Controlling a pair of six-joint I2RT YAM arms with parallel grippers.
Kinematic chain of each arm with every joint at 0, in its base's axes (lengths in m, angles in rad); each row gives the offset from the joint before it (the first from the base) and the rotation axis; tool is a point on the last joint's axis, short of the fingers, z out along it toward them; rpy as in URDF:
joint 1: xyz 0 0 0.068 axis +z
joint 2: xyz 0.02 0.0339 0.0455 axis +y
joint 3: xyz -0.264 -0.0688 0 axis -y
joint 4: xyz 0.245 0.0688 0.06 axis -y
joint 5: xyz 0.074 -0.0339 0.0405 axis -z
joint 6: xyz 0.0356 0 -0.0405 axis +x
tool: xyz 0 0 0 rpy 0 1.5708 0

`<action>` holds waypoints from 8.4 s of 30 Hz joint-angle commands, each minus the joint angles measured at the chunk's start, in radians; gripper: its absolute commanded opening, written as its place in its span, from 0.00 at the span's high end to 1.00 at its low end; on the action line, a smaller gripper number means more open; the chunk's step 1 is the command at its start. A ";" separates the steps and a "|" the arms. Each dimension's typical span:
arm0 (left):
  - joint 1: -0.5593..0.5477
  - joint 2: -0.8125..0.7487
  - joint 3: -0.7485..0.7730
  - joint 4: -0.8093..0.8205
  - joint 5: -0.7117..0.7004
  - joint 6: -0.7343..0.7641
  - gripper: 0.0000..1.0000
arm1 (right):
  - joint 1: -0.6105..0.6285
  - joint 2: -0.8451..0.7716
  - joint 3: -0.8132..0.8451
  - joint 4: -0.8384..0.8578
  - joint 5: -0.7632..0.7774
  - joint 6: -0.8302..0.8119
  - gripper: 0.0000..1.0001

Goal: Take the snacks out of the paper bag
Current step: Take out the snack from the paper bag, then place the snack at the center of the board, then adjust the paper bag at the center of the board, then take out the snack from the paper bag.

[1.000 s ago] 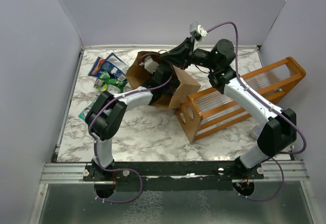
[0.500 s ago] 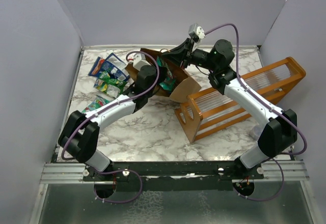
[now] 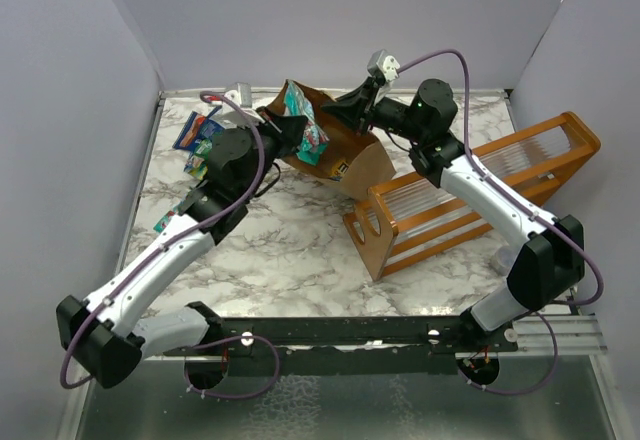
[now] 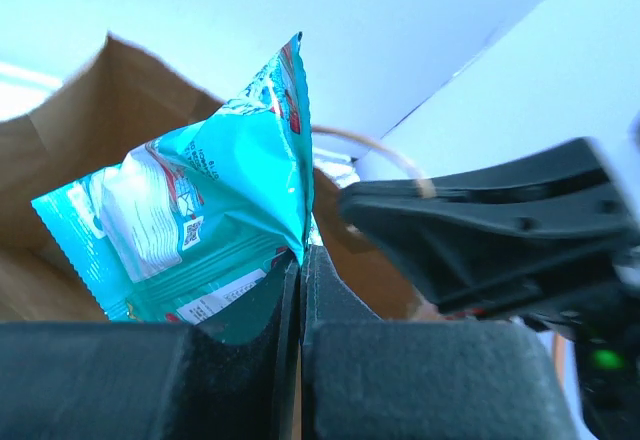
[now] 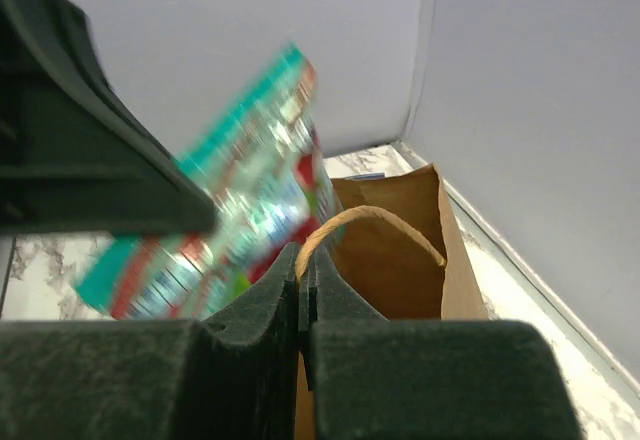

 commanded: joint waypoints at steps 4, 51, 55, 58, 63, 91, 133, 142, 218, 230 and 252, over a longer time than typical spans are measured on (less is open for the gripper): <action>0.004 -0.159 0.167 -0.198 0.148 0.344 1.00 | 0.006 -0.065 -0.057 0.014 0.108 -0.005 0.98; 0.715 0.370 0.100 -0.463 0.098 0.380 0.54 | 0.005 -0.027 0.022 -0.044 0.210 -0.044 0.98; 0.715 0.333 0.093 -0.467 0.148 0.375 0.32 | -0.020 0.014 0.101 -0.080 0.253 -0.100 0.98; 0.713 0.304 0.079 -0.473 0.190 0.363 0.23 | -0.057 0.062 0.180 -0.086 0.243 -0.113 0.98; 0.713 0.249 0.033 -0.473 0.248 0.348 0.20 | -0.094 0.147 0.348 -0.137 0.223 -0.165 0.98; 0.712 -0.230 -0.118 -0.565 0.680 0.201 0.17 | -0.032 0.205 0.024 0.209 -0.338 0.205 0.98; -0.134 0.118 -0.508 0.410 -0.182 -0.499 0.66 | -0.035 0.127 -0.011 0.303 -0.250 0.383 0.98; -0.141 0.346 -0.419 0.490 -0.200 -0.659 0.66 | -0.035 0.124 -0.011 0.325 -0.259 0.398 0.98; 0.060 0.921 0.192 0.211 -0.031 -0.755 0.90 | -0.034 0.087 0.040 0.175 -0.240 0.266 0.98; 0.052 0.706 0.051 0.263 -0.011 -0.575 0.90 | -0.034 0.107 0.057 0.112 -0.223 0.219 0.98; 0.045 0.035 -0.242 0.175 0.231 -0.192 0.89 | -0.034 0.065 0.046 0.035 -0.062 0.129 0.98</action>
